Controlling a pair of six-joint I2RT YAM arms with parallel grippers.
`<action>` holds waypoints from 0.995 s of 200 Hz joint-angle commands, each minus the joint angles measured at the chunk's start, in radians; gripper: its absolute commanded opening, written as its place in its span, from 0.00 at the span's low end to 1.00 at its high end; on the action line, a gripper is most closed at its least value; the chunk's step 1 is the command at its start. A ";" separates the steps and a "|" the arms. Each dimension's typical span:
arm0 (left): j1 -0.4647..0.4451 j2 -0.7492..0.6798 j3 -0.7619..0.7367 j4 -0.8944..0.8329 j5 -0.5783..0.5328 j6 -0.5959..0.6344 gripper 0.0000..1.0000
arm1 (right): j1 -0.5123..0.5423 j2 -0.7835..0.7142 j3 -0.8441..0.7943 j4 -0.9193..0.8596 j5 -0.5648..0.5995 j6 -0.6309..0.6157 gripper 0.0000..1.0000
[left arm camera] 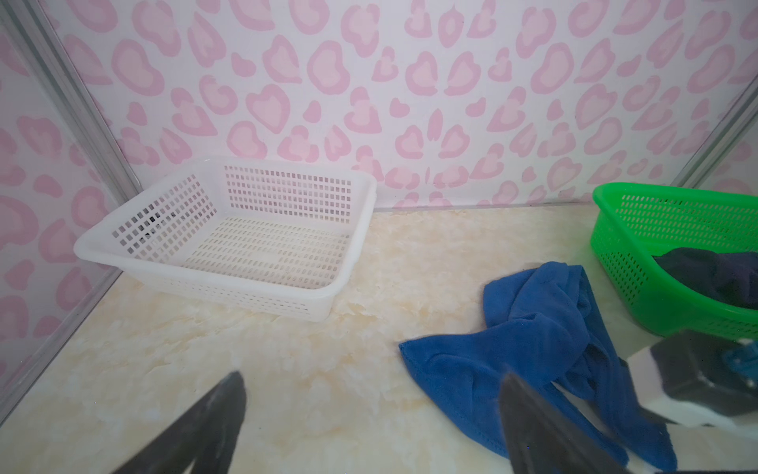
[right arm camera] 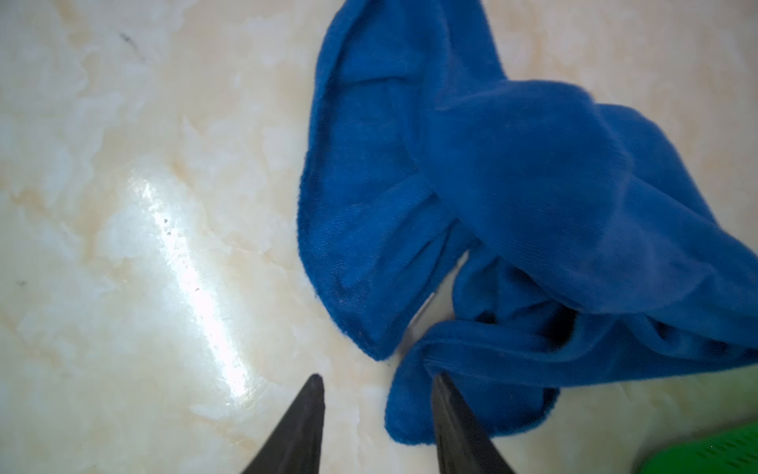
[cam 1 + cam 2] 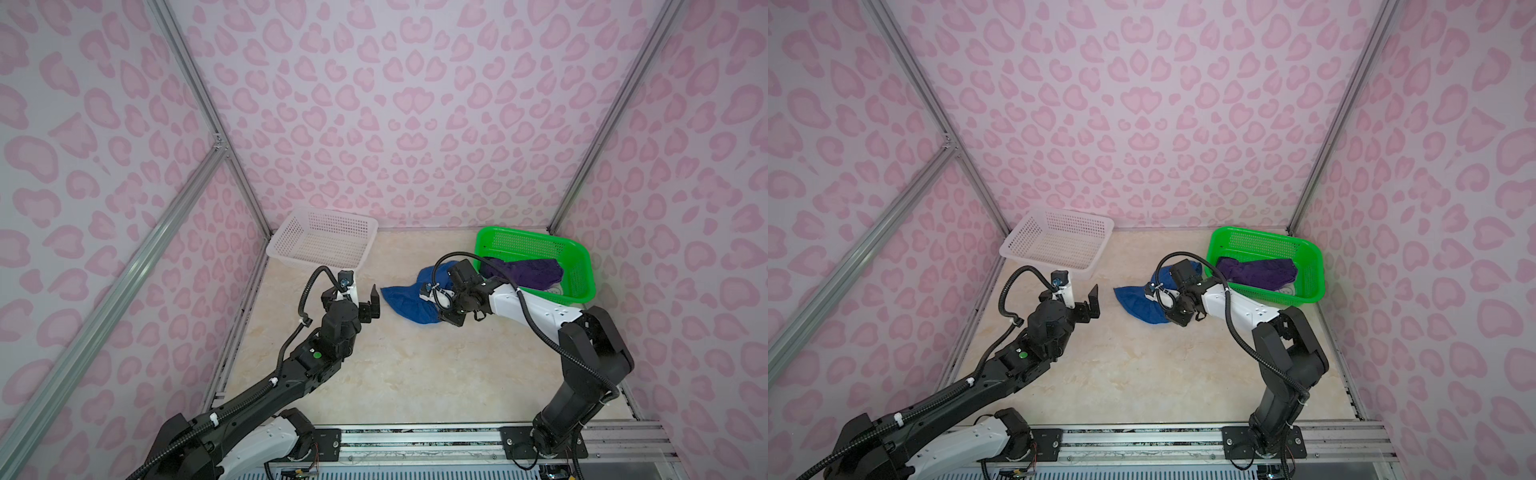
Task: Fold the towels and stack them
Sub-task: 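Lower both grippers and pinch two edges of the blue towel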
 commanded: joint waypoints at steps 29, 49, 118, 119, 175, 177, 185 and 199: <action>0.010 -0.039 -0.016 0.003 0.020 -0.003 0.98 | 0.049 0.126 0.069 -0.094 0.085 -0.108 0.41; 0.013 -0.041 -0.020 0.000 0.023 0.000 0.98 | 0.050 0.175 0.107 -0.123 0.092 -0.110 0.40; 0.017 -0.022 -0.003 -0.002 0.044 0.023 0.98 | 0.054 0.247 0.156 -0.138 0.141 -0.137 0.17; 0.017 -0.022 -0.002 -0.001 0.045 0.025 0.98 | 0.054 0.248 0.157 -0.140 0.140 -0.137 0.15; 0.019 0.063 0.056 -0.019 0.130 0.265 0.98 | 0.035 0.224 0.225 -0.226 0.109 -0.173 0.00; 0.019 0.068 0.055 -0.014 0.134 0.280 0.98 | 0.032 0.222 0.226 -0.228 0.109 -0.172 0.00; 0.020 0.082 0.050 0.021 0.153 0.369 0.98 | 0.025 0.214 0.233 -0.232 0.114 -0.170 0.00; 0.022 0.107 0.056 0.020 0.221 0.521 0.98 | 0.013 0.199 0.231 -0.237 0.126 -0.170 0.00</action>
